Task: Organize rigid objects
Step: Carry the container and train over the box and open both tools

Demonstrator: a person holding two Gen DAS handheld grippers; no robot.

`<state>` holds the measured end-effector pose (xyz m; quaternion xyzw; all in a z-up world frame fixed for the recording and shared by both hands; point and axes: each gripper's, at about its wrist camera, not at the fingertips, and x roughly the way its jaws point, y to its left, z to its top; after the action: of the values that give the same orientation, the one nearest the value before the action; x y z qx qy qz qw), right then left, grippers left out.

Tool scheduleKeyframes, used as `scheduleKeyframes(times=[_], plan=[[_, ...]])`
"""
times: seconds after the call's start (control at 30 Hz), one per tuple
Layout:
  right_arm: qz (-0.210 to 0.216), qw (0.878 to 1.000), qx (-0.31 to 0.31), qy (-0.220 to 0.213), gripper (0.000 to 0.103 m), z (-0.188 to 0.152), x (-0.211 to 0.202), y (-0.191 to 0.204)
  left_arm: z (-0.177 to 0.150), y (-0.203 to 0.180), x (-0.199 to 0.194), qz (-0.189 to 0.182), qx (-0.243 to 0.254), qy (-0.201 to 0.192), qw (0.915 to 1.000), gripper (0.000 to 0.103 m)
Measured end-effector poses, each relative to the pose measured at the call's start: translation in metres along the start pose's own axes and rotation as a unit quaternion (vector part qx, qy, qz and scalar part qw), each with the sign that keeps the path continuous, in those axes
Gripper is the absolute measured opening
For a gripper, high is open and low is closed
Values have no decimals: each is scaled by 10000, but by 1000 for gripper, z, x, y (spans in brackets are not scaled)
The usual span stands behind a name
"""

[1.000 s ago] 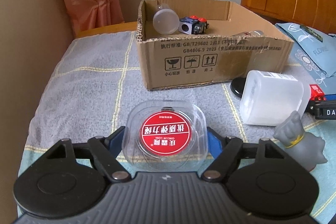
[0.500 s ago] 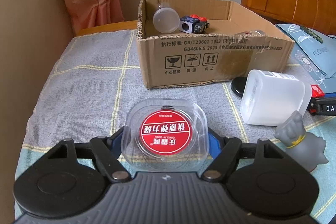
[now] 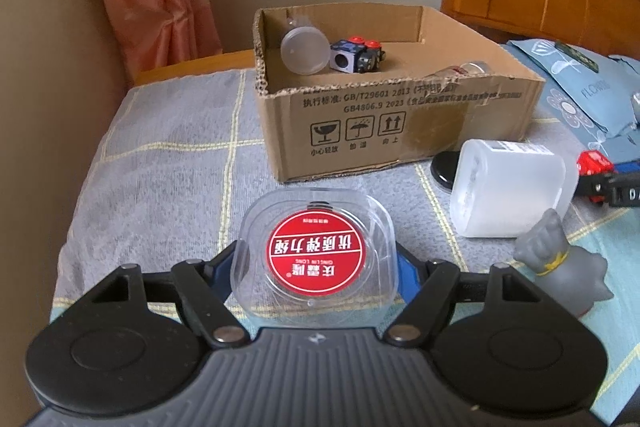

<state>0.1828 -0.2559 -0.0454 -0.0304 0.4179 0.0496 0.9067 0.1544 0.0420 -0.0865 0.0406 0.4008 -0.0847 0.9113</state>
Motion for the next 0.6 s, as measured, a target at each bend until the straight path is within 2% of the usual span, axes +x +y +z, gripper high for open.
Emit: scheduleKeyframes(times=[0.2,0.33,0.6], plan=[[130,9998,-54,-154,62,4,-16,3,6,0,-12,-254,186,79,9995,74],[382,9990,-144,-180,62,10,-25,6,11,1,-20,-413,302,136,9986,74],[682,9939,-834,-219,62,24,-42,21,32,-1,-41,-722,649,131,9952,74]])
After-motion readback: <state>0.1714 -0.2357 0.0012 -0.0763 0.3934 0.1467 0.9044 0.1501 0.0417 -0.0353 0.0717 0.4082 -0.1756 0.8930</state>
